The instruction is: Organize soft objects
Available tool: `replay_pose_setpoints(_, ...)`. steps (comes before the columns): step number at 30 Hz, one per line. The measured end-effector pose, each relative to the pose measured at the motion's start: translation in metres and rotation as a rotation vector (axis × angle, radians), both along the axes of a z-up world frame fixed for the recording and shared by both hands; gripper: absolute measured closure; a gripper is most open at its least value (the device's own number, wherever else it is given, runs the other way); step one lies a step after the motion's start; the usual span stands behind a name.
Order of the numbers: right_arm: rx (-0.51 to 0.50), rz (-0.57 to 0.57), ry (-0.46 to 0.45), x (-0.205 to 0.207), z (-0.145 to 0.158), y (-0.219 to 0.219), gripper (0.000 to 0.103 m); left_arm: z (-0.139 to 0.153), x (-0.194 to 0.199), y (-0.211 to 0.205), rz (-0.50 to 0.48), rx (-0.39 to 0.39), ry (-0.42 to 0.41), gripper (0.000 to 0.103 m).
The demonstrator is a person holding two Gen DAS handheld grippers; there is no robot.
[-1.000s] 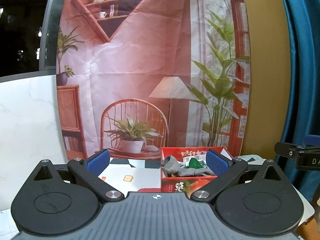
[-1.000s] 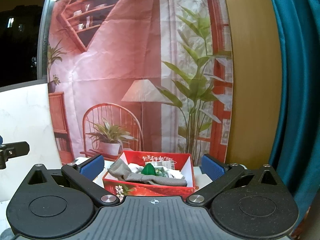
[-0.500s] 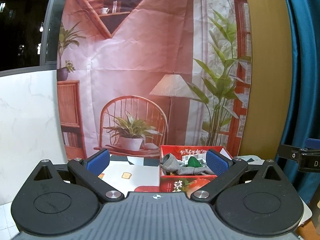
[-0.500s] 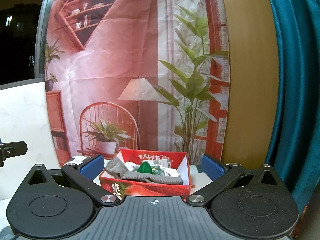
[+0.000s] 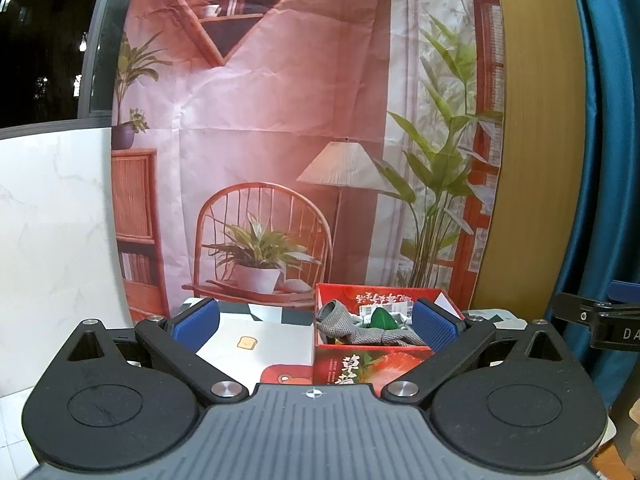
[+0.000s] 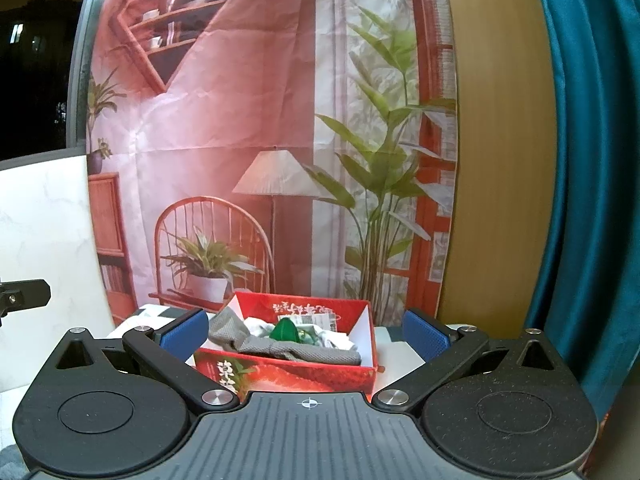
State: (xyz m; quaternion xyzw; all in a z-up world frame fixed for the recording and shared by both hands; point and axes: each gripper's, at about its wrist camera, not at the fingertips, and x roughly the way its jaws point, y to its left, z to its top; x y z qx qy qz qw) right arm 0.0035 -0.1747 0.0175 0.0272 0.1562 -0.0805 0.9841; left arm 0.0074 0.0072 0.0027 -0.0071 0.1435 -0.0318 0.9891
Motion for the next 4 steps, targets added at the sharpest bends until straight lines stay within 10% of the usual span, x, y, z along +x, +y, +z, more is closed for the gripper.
replay_pose_setpoints(4,0.000,-0.001,0.000,0.0002,-0.0006,0.0001,0.000,-0.0004,0.0005,0.0001,-0.002,-0.002,0.000,0.000)
